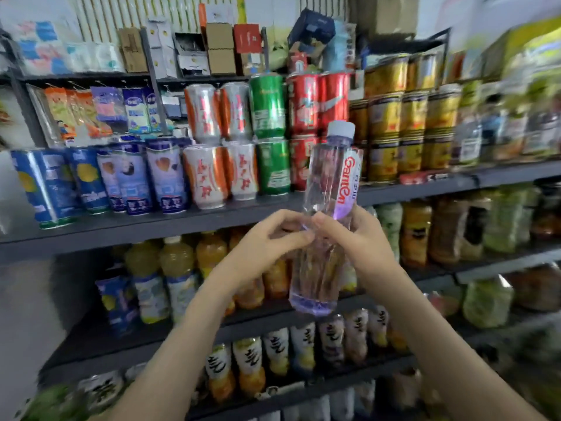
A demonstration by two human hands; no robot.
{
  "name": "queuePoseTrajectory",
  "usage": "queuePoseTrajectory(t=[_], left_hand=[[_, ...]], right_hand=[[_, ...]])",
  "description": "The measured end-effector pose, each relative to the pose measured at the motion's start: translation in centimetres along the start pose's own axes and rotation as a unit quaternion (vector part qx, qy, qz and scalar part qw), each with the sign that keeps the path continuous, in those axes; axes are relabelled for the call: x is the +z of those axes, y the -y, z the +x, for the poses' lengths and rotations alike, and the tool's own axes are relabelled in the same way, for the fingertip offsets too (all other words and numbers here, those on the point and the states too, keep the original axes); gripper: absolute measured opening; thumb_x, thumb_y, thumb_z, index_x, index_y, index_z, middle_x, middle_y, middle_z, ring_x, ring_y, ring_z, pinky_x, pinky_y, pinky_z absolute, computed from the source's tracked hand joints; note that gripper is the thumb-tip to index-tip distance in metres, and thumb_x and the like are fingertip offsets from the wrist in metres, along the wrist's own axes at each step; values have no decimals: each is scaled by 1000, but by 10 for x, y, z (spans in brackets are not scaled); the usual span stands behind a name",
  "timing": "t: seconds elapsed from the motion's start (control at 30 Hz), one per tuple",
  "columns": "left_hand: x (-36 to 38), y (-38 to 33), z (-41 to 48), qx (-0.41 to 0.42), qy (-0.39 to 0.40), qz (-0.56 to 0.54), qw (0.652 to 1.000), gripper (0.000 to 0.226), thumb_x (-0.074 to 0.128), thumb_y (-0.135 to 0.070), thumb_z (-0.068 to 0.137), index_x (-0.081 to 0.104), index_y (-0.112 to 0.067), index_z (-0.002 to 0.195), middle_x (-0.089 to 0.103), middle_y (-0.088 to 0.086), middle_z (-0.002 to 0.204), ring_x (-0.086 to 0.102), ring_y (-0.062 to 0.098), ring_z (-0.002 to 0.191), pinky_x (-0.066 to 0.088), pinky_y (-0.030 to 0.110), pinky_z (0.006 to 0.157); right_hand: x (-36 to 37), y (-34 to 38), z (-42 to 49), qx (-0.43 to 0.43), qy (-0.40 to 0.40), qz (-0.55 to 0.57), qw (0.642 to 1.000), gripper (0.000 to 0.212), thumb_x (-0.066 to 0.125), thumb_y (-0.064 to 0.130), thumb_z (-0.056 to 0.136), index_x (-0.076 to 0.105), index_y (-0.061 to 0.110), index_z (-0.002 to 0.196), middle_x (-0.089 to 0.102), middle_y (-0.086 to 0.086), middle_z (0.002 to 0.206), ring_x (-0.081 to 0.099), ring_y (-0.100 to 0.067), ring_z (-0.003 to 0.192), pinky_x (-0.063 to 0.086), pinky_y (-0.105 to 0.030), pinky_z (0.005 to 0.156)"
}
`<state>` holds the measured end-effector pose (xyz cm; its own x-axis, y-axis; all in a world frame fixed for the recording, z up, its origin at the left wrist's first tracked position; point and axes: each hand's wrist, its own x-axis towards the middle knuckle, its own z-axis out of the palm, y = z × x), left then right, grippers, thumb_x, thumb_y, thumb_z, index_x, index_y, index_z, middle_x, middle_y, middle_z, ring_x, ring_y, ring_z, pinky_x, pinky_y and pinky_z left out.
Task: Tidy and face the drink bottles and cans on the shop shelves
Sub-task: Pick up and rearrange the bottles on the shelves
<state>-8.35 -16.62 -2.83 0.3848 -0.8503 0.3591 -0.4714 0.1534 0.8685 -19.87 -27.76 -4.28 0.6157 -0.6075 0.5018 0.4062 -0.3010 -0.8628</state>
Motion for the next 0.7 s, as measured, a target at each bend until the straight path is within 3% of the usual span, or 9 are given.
queuePoseTrajectory(t=[0.2, 0.33, 0.4, 0.53, 0.6, 0.7], left_hand=[[178, -13, 66, -68, 46, -119, 989, 16, 53, -16, 94, 63, -10, 105, 67, 15, 108, 65, 25, 93, 55, 33, 71], [294, -32, 100, -119, 67, -160, 978, 13, 48, -13, 97, 60, -9, 97, 65, 9, 89, 63, 18, 74, 56, 23, 61], [345, -36, 119, -142, 82, -161, 973, 15, 50, -15, 96, 61, -6, 100, 64, 6, 84, 63, 16, 68, 57, 26, 64], [434, -36, 159, -184, 128, -119, 967, 18, 51, -22, 96, 63, -9, 103, 67, 6, 91, 66, 19, 82, 57, 32, 79], [475, -36, 181, -200, 151, -110, 962, 18, 50, -20, 97, 62, -9, 103, 66, 6, 90, 65, 17, 78, 56, 29, 74], [536, -32, 217, -199, 173, -92, 960, 17, 49, -19, 97, 61, -8, 102, 66, 7, 89, 64, 18, 79, 56, 29, 73]], right_hand=[[-188, 9, -35, 60, -93, -46, 993, 22, 64, 20, 87, 66, 3, 100, 74, -3, 83, 69, -13, 75, 52, -22, 63], [-309, 13, -61, 88, -141, -88, 982, 7, 64, 12, 87, 64, 8, 92, 69, 10, 62, 64, -1, 58, 46, -12, 52], [-365, 12, -70, 105, -164, -119, 974, 16, 70, 19, 82, 65, 12, 95, 72, 8, 69, 68, -6, 66, 51, -17, 58], [-460, 5, -84, 142, -216, -130, 957, 38, 78, 38, 73, 65, 17, 103, 74, -3, 93, 71, -21, 88, 55, -45, 85], [-501, 0, -86, 149, -251, -125, 948, 39, 77, 35, 74, 64, 15, 104, 74, -4, 93, 71, -22, 87, 55, -46, 86], [-562, -10, -79, 151, -286, -132, 937, 29, 74, 30, 79, 63, 15, 100, 73, -3, 90, 71, -18, 81, 58, -34, 74]])
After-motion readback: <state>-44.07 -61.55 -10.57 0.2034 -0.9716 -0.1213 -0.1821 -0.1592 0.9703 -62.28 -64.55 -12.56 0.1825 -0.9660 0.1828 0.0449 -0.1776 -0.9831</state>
